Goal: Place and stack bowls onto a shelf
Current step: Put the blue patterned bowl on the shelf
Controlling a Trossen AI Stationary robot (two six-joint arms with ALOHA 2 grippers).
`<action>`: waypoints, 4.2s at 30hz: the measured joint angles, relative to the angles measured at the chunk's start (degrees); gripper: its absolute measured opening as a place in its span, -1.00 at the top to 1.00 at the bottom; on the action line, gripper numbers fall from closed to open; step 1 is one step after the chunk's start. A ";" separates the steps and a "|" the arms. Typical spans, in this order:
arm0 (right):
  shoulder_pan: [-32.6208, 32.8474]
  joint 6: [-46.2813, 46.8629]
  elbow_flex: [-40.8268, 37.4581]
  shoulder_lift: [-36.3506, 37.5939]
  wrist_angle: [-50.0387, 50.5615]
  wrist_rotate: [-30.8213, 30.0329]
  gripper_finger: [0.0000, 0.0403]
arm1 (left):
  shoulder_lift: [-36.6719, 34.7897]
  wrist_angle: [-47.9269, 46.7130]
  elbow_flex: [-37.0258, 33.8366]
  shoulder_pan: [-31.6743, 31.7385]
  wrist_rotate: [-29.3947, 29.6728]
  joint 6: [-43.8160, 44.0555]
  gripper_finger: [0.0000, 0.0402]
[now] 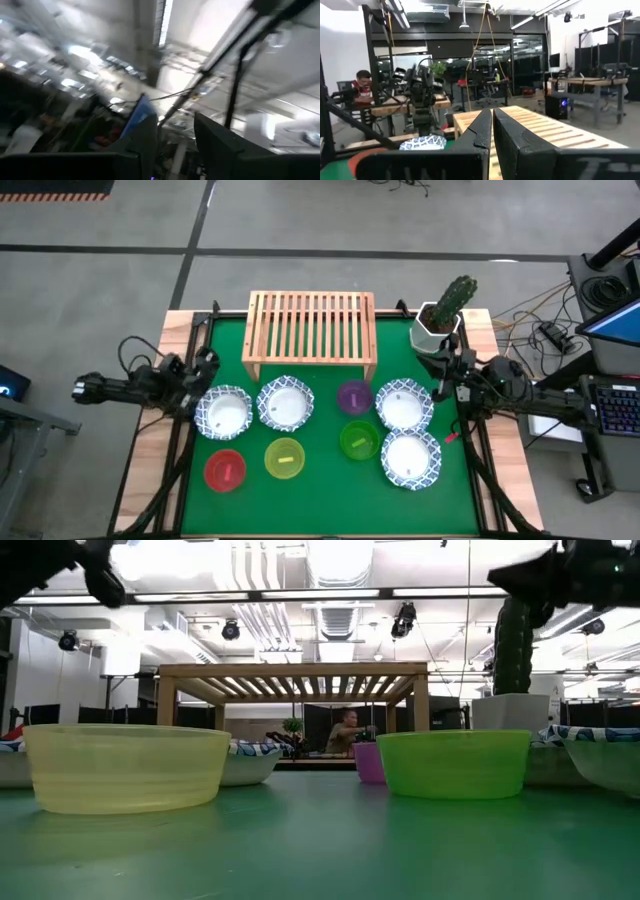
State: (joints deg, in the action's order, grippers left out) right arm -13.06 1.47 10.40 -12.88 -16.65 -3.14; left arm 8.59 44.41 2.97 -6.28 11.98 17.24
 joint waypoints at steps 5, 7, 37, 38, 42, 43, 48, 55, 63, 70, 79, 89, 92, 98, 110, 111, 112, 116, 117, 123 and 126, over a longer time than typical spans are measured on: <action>0.00 -4.47 4.52 -6.18 1.56 -0.37 0.96 | 9.46 -14.78 9.86 0.00 3.15 5.44 0.46; 0.02 -5.90 6.29 -8.23 2.74 -2.38 0.96 | 14.32 -23.28 15.46 -0.07 2.90 7.86 0.48; 0.02 -6.36 12.61 -9.30 17.43 -3.36 0.95 | 86.82 -90.98 69.74 -9.53 -1.90 10.20 0.31; 0.02 -5.93 12.61 -9.30 17.45 -3.34 0.95 | 87.76 -90.96 70.18 -9.53 -1.26 10.00 0.24; 0.02 -5.85 12.61 -9.30 17.42 -3.34 0.95 | 91.36 -90.73 71.18 -9.49 2.76 10.02 0.02; 0.02 -5.86 12.61 -9.30 17.40 -3.34 0.95 | 92.28 -90.67 71.26 -9.46 3.08 10.16 -0.02; 0.02 -5.92 12.61 -9.30 17.46 -3.34 0.95 | 96.08 -89.34 71.35 -9.44 3.13 10.36 -0.07; 0.02 -6.07 12.61 -9.30 17.73 -3.34 0.95 | 98.93 -89.19 71.35 -9.42 4.08 10.96 0.04; 0.02 -6.55 12.61 -9.30 17.80 -3.34 0.95 | 100.28 -89.20 71.28 -9.35 6.65 12.32 0.29; 0.02 -6.52 12.59 -9.30 17.94 -3.34 0.95 | 101.74 -89.04 71.24 -9.37 7.04 12.39 0.63; 0.02 -5.97 12.59 -9.30 18.15 -3.33 0.95 | 101.02 -88.96 71.24 -9.58 7.20 10.27 0.97; 0.02 -6.01 12.59 -9.34 18.20 -3.34 0.95 | 99.15 -100.46 81.11 -11.08 4.59 -1.23 1.00; 0.02 -6.01 12.59 -9.36 18.21 -3.34 0.95 | 99.15 -105.83 86.02 -11.07 4.84 -3.73 1.00; 0.02 -6.01 12.59 -9.41 18.23 -3.34 0.95 | 99.15 -111.63 96.63 -11.47 4.75 -11.99 1.00; 0.02 -6.01 12.59 -9.45 19.23 -3.34 0.95 | 99.06 -117.24 117.35 -8.85 6.28 -26.88 1.00; 0.02 -6.01 12.59 -9.45 19.35 -3.34 0.95 | 99.06 -118.71 118.43 -8.08 7.43 -27.13 1.00; 0.02 -6.01 12.59 -9.45 19.37 -3.36 0.95 | 99.06 -120.25 119.42 -7.26 8.69 -27.23 1.00; 0.02 -6.01 12.59 -9.45 19.37 -3.36 0.95 | 98.44 -124.54 120.50 -3.29 12.88 -27.02 1.00; 0.02 -6.01 12.59 -9.45 19.37 -3.37 0.95 | 98.01 -124.42 120.03 -2.06 12.88 -26.99 1.00; 0.02 -6.00 12.59 -9.45 19.40 -3.38 0.95 | 92.81 -123.31 112.82 5.36 13.01 -25.29 1.00; 0.02 -5.98 12.58 -9.45 19.41 -3.38 0.95 | 88.12 -118.84 106.12 8.63 13.03 -24.55 1.00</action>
State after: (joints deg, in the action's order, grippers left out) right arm -13.04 -4.51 22.97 -22.33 2.76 -6.52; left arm 96.71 -74.43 109.09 2.34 25.02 -7.32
